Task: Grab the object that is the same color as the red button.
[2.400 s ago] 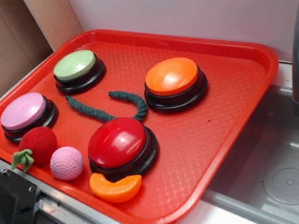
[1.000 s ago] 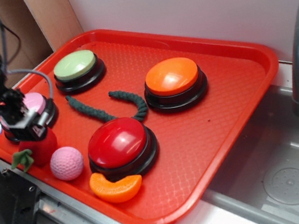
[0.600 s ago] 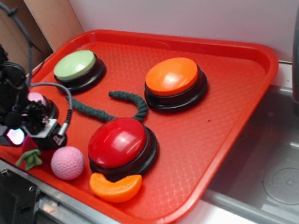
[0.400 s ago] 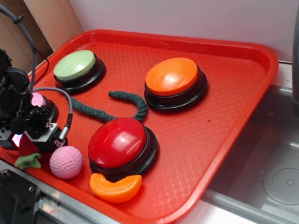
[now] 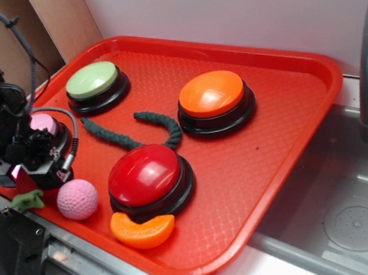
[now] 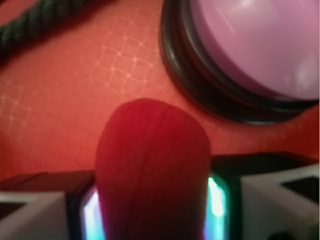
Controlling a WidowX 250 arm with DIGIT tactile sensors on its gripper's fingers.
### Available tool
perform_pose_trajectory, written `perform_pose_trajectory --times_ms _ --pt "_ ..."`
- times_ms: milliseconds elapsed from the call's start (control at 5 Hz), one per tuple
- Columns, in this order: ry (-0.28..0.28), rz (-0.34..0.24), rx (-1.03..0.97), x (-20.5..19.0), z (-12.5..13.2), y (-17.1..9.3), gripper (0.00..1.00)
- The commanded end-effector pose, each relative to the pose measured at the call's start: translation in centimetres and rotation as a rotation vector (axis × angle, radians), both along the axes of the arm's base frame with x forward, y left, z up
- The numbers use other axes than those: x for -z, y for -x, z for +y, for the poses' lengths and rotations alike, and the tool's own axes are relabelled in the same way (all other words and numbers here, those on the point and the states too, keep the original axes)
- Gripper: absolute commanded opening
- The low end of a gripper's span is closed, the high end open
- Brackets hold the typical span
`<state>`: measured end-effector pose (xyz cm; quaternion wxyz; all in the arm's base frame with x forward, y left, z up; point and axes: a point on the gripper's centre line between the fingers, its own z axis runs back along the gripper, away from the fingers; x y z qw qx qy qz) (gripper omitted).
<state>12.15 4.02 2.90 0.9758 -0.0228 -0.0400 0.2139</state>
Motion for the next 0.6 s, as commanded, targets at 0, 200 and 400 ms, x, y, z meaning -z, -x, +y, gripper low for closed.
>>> perform_pose_trajectory --times_ms 0,200,400 --pt "-0.031 -0.004 0.159 -6.2 0.2 -3.6 0.0" --pt "-0.037 -0.029 0.278 -9.9 -1.0 -6.1 0.0" --pt "-0.056 -0.046 0.349 -12.4 -1.9 -7.8 0.0"
